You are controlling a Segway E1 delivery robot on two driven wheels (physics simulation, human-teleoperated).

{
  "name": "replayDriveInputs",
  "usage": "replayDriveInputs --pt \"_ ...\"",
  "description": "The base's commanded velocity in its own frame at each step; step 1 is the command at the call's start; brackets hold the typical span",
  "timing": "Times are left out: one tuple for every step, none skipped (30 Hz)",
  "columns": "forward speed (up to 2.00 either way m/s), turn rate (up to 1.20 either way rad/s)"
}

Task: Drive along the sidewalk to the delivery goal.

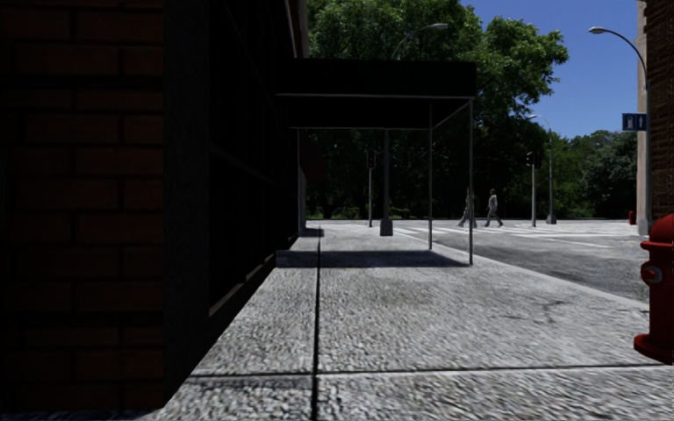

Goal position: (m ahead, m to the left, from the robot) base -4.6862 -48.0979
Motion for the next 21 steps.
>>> replayDriveInputs --pt "2.0 0.0" --pt "2.0 0.0" --pt "2.0 0.0" --pt "2.0 0.0" --pt "2.0 0.0" --pt "2.0 0.0" --pt "2.0 0.0" --pt "2.0 0.0" --pt "2.0 0.0" --pt "2.0 0.0" --pt "2.0 0.0" --pt "2.0 0.0" --pt "2.0 0.0" --pt "2.0 0.0" --pt "2.0 0.0" --pt "2.0 0.0" --pt "2.0 0.0" --pt "2.0 0.0" --pt "2.0 0.0" --pt "2.0 0.0" --pt "2.0 0.0"
